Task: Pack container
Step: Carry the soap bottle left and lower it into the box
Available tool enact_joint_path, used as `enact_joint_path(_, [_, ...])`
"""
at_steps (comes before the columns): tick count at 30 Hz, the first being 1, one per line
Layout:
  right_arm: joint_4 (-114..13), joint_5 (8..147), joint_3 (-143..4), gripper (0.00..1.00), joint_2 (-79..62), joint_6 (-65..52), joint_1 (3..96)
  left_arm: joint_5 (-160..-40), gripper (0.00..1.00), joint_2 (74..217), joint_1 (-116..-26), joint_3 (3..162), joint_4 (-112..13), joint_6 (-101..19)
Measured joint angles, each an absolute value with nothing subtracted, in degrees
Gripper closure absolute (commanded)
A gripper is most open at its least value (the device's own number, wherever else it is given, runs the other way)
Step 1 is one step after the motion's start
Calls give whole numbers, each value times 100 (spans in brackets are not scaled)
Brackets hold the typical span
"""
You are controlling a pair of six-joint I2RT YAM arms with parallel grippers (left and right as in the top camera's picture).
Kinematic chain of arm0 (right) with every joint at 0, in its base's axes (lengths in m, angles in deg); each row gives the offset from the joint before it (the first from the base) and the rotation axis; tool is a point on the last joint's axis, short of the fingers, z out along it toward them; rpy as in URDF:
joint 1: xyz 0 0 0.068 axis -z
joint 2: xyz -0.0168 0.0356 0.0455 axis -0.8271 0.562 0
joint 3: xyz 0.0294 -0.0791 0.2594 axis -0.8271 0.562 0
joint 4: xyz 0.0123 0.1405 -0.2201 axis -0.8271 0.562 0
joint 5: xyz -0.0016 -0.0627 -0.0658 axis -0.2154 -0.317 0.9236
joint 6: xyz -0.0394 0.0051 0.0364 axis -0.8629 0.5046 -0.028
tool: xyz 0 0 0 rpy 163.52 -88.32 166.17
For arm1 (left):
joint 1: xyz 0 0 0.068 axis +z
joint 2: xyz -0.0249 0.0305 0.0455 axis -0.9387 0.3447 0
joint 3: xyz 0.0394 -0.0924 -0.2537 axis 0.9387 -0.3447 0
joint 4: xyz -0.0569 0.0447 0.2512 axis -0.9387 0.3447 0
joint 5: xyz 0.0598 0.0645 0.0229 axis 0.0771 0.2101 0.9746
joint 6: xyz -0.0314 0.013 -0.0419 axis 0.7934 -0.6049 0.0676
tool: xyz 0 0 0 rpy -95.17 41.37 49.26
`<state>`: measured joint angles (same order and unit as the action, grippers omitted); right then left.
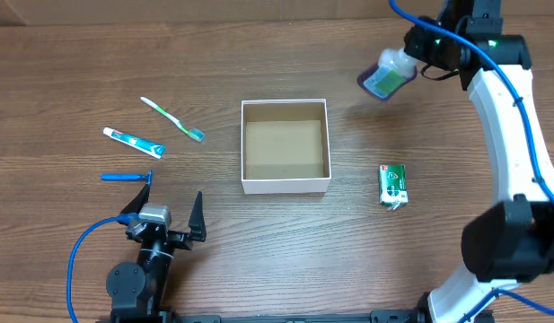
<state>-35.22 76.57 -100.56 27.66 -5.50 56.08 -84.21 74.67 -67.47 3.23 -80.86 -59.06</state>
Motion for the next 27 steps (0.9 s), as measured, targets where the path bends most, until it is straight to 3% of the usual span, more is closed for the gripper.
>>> enact_joint_path(10, [-2932,7668,-10089,96,2517,-862,4692,-8421,0,7467,-6747,323,-8086,-5906])
enact_joint_path(27, [-3045,8372,-10091,96,2117,-1540,2688,-8421,0,7467,-6747,323,-8086,-5906])
